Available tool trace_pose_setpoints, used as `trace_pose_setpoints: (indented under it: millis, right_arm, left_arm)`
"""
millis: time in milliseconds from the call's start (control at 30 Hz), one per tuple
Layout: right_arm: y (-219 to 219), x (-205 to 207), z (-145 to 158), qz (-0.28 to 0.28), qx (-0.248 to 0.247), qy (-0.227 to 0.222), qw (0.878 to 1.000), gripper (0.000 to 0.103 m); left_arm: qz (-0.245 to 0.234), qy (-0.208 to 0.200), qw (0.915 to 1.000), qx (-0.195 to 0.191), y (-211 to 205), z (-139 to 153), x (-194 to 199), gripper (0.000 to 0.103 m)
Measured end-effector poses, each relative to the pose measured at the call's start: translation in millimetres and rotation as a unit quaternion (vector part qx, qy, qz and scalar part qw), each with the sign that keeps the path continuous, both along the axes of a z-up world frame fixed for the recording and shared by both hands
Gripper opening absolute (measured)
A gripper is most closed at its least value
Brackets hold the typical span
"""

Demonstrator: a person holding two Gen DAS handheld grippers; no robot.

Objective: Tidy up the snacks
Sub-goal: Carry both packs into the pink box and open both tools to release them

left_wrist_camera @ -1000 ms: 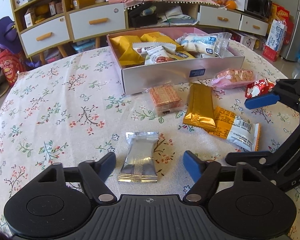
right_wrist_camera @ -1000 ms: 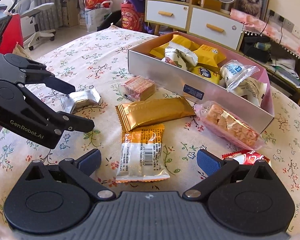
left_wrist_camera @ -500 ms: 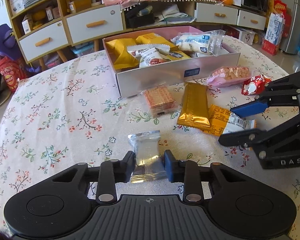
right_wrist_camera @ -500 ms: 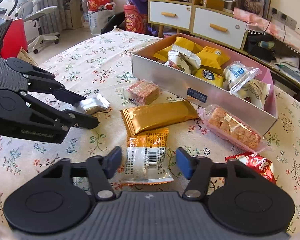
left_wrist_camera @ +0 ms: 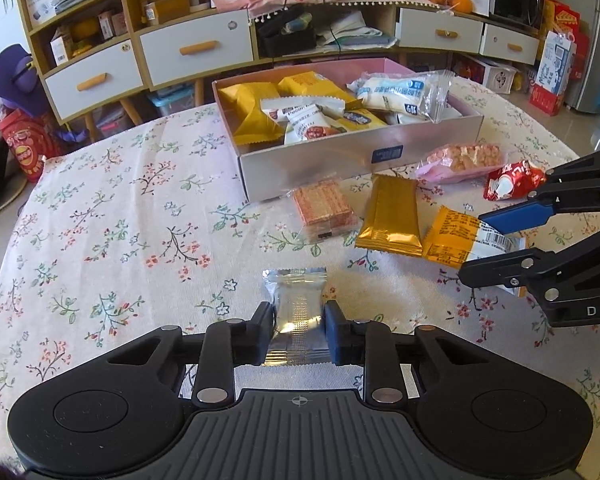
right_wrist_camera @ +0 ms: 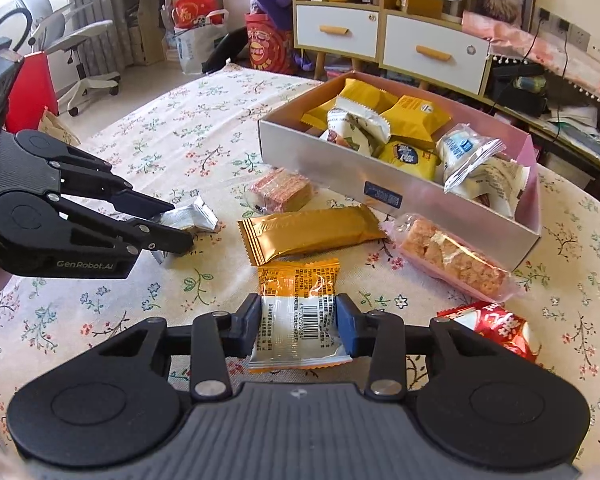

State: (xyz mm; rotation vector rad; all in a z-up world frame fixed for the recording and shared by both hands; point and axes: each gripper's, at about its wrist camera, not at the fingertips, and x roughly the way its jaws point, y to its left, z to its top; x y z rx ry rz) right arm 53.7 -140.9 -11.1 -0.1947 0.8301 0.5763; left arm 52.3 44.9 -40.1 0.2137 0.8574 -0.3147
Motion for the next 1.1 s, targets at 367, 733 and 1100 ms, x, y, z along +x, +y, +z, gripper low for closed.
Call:
trace_pose_setpoints:
  millis: [367,733,1100]
  right_arm:
    - [-10,-2,16,-0.013,0.019,-0.012,1.000,0.037]
    - [-21,17,32,-0.065,0.058,-0.032,0.996,0.037]
    - [-31,49,36,-0.137,0.111,-0.062,0.982,0.037]
  left_arm:
    - [0.006,-0.017,0.9997,-0.019,-2,17,1,0.025]
    - [0.023,-0.046,0.9970,-0.058,-7,39,19,0.025]
    - [0.067,-0.071,0.9911,-0.090,-10,45,58,0.025]
